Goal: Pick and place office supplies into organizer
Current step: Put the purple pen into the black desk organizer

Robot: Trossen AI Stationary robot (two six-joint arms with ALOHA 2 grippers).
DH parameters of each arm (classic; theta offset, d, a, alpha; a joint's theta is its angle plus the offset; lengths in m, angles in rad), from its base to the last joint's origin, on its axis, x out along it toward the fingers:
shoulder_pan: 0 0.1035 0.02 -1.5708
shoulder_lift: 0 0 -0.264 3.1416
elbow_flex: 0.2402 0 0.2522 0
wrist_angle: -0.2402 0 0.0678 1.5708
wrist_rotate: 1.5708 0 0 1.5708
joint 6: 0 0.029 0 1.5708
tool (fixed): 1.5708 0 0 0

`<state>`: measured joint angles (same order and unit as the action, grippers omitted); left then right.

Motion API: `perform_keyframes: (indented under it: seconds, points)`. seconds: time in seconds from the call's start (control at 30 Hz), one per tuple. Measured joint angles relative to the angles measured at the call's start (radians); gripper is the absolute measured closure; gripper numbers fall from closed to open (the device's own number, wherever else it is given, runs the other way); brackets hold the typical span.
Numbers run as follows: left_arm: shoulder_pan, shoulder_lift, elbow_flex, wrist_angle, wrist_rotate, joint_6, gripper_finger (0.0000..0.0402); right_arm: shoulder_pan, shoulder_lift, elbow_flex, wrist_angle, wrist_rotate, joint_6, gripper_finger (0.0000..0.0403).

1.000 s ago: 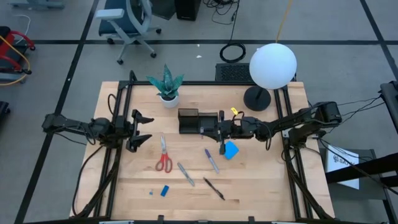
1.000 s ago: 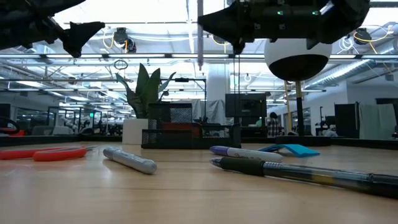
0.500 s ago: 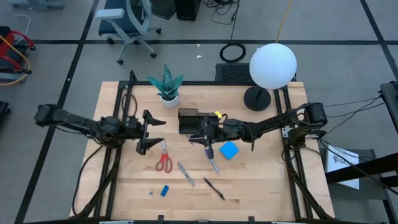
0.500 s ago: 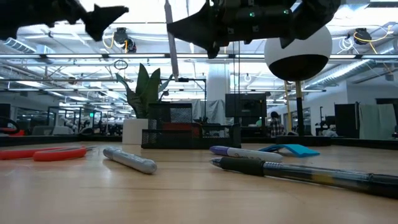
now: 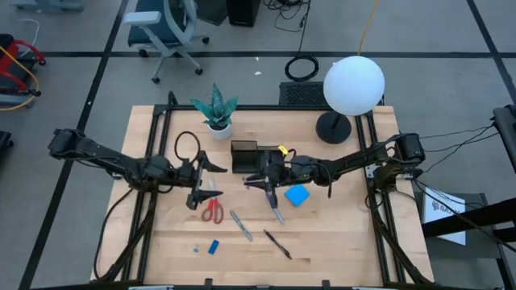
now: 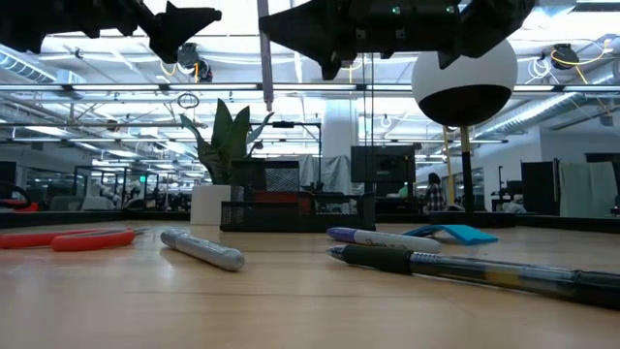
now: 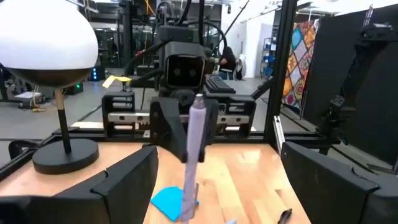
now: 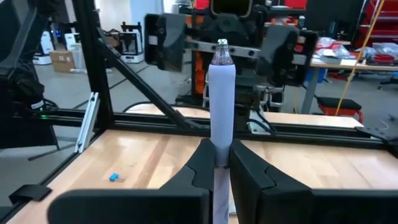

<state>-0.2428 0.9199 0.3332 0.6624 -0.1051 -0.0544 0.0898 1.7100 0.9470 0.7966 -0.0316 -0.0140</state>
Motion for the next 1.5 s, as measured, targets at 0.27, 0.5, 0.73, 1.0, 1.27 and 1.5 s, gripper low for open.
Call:
perform_keyframes:
  seconds: [0.27,0.5,0.73,1.0,1.27,1.5]
  points:
    - [0.020,0.054,0.001,0.147,-0.018,-0.074,0.0055,0.000,0.000,0.000,0.000,0.000,-0.001,0.0385]
    - [0.044,0.161,0.051,0.170,-0.001,-0.083,0.0055,0.000,0.000,0.000,0.005,0.000,-0.002,0.0385]
    - [0.044,0.296,0.143,0.143,-0.002,-0.043,0.0055,0.000,0.000,0.000,0.007,0.000,-0.001,0.0385]
    - [0.044,0.384,0.192,0.143,-0.060,0.001,0.0055,0.003,0.000,0.000,0.007,0.000,0.001,0.0379]
    - [0.041,0.451,0.249,0.154,-0.084,0.035,0.0082,0.004,0.000,0.000,0.007,0.000,-0.001,0.0382]
    - [0.038,0.448,0.259,0.155,-0.088,0.060,0.0243,0.004,0.000,0.000,0.003,0.000,-0.001,0.0382]
